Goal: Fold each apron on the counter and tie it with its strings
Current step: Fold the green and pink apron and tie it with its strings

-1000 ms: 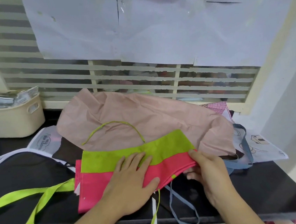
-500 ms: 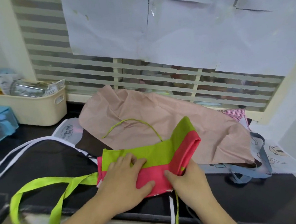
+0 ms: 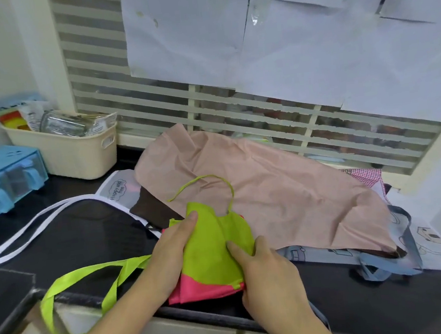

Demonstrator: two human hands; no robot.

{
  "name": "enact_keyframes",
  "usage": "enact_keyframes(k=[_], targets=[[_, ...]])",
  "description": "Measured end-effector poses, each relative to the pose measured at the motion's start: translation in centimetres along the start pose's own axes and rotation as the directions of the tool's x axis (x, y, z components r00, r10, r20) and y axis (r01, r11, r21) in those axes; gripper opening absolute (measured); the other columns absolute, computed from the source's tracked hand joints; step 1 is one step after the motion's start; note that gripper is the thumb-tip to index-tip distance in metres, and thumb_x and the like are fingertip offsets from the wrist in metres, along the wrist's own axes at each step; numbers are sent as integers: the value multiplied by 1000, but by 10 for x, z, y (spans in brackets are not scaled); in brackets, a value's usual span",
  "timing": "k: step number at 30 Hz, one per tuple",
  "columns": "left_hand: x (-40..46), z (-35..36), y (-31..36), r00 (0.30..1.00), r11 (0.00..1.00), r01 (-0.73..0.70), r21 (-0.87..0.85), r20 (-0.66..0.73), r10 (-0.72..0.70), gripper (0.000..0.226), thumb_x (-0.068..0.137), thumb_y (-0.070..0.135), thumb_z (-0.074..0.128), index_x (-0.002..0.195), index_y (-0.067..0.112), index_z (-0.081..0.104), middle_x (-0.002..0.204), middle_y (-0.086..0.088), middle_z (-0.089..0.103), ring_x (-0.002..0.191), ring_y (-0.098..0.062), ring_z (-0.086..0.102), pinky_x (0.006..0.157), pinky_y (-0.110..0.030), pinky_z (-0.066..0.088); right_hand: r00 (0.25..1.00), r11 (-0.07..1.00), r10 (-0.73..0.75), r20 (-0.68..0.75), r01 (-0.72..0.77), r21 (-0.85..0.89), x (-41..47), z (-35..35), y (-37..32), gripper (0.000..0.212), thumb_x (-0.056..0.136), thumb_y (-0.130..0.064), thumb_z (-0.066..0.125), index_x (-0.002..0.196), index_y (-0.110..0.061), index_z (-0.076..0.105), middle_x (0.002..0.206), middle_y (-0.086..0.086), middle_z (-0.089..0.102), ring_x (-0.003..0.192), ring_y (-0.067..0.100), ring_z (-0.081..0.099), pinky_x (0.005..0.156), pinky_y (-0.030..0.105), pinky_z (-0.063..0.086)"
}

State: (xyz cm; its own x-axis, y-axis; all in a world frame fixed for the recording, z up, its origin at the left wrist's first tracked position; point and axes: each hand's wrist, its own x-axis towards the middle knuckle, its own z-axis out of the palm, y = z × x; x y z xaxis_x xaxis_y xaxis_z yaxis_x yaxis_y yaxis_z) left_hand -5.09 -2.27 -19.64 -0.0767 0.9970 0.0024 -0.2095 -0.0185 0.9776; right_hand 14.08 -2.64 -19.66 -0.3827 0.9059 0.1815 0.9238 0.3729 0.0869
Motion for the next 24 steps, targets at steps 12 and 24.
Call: enact_keyframes(k=[12,24], targets=[[10,-22,5,963,539,33,842,-171,209,61,94,22,73,146,19,42,116,-5,66,108,-32,63,82,-37,47,997,992,13,-70,-4,129,-6,-5,6,44,68,-27,63,112,-27,58,97,-3,42,70,23,56,52,30,32],[2,-8,-39,950,-147,-233,961,258,179,69,98,54,39,148,12,58,155,-12,53,145,-33,50,115,-46,25,992,877,-11,-129,71,475,30,-18,-10,50,91,-30,34,134,-23,59,142,-6,53,130,17,50,110,33,42]])
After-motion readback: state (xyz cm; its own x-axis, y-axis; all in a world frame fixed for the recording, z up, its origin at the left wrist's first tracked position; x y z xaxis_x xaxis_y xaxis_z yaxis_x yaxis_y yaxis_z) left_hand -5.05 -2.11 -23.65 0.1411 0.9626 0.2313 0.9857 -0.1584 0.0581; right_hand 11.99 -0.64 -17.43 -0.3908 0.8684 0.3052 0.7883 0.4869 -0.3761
